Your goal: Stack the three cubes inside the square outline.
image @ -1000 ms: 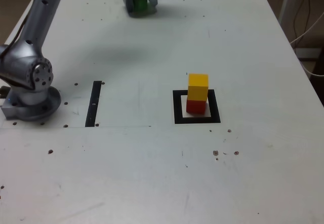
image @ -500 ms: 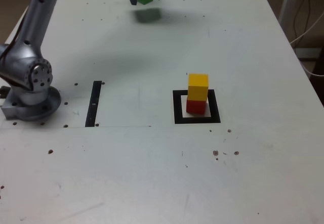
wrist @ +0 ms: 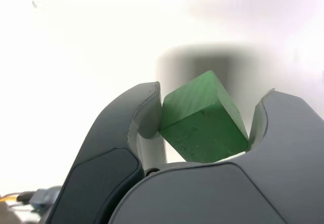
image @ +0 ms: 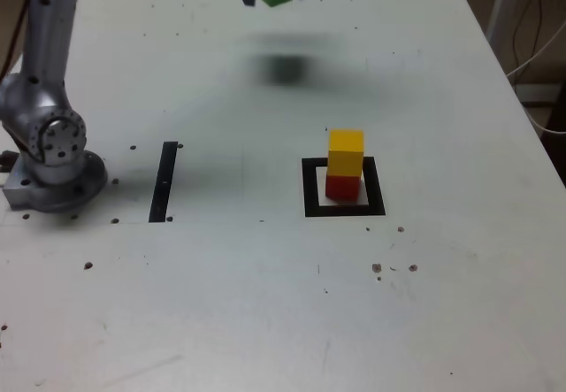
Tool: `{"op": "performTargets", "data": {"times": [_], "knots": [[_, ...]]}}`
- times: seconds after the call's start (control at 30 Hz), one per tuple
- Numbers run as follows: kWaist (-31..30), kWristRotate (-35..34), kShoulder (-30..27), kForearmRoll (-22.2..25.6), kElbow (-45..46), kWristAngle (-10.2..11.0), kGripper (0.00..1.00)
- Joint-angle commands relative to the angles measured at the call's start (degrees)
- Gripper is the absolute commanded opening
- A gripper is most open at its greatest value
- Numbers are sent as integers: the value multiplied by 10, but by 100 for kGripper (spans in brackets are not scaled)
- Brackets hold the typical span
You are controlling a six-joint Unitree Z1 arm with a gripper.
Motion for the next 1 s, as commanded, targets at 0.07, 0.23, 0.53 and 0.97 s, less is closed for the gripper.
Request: {"op": "performTargets", "data": {"times": [0.07, 0.23, 0.53, 0.97], "knots": [[-56, -7, -73, -20, 64, -7, 37], [-138, -27, -119, -28, 119, -11, 37], [-298, -96, -145, -29, 145, -25, 37], [-399, -149, -113, 8, 97, -49, 35]]}}
